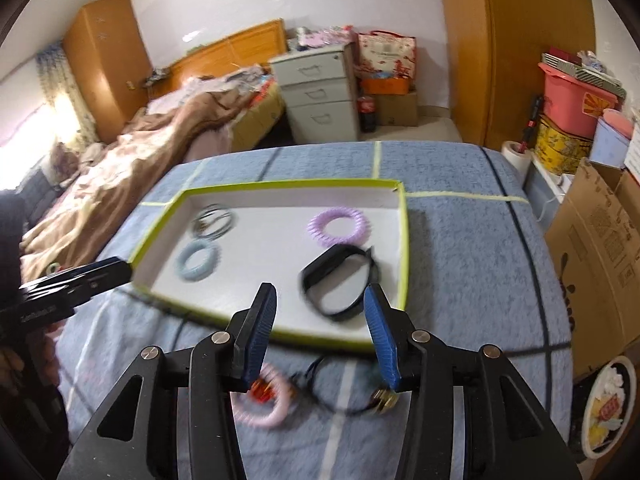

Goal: Organize jewelry
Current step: 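Carry the blue coil and black band into the box lid and release both, then grasp the pink coil hair tie with the right tool and lift it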

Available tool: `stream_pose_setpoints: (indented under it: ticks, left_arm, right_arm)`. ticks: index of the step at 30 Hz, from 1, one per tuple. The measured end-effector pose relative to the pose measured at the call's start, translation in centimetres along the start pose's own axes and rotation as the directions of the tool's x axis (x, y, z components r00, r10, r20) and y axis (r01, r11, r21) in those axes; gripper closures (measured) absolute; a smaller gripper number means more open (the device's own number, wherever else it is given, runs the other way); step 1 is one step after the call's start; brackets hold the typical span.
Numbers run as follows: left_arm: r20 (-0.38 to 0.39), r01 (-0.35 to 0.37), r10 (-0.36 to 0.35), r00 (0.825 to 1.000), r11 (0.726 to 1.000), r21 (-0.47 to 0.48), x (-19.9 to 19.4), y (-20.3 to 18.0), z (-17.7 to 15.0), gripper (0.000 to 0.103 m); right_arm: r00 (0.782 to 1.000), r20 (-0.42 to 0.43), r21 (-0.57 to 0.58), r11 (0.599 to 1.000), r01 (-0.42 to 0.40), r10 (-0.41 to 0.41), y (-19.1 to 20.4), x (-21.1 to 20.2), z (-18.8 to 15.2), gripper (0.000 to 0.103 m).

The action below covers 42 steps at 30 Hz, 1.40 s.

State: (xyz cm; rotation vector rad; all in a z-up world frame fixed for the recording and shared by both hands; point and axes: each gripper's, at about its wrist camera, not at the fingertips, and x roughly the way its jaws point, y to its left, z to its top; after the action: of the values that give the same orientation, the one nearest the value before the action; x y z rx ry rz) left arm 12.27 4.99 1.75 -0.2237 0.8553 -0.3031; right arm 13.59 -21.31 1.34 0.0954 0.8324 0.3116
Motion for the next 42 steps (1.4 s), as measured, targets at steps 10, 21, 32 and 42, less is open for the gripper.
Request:
stream_pose_setpoints:
  ticks: [10, 21, 32, 42]
  left_arm:
    - [0.014, -0.028, 0.028, 1.0, 1.0, 0.002, -1.9, 0.1, -4.1, 0.047]
    - [-0.018, -0.04, 0.04, 0.999, 0.999, -0.01, -2.3, 0.7, -7.1, 0.047]
    - [-0.033, -0.033, 0.032, 0.999, 0.999, -0.012, -2.4, 0.7, -7.9, 0.047]
    - [-0.038, -0.043, 0.042, 0.998, 0.999, -0.008, -2.5, 0.7, -7.8, 0.047]
  right_arm:
    - [0.999, -0.05, -0.015, 1.0, -0.017, 0.017, 1.2, -0.9, -4.1, 0.056]
    - [0.995, -0.094, -0.029, 0.999, -0.045, 0.042, 2.3, 0.3, -5.8, 0.056]
    - [0.989, -0.133, -0.002, 0.998, -0.066, 0.065, 2.0, 2.0, -5.5, 0.065]
    - [0.991, -0.124, 0.017, 0.999, -0.048, 0.05, 1.7, 1.9, -5.5, 0.089]
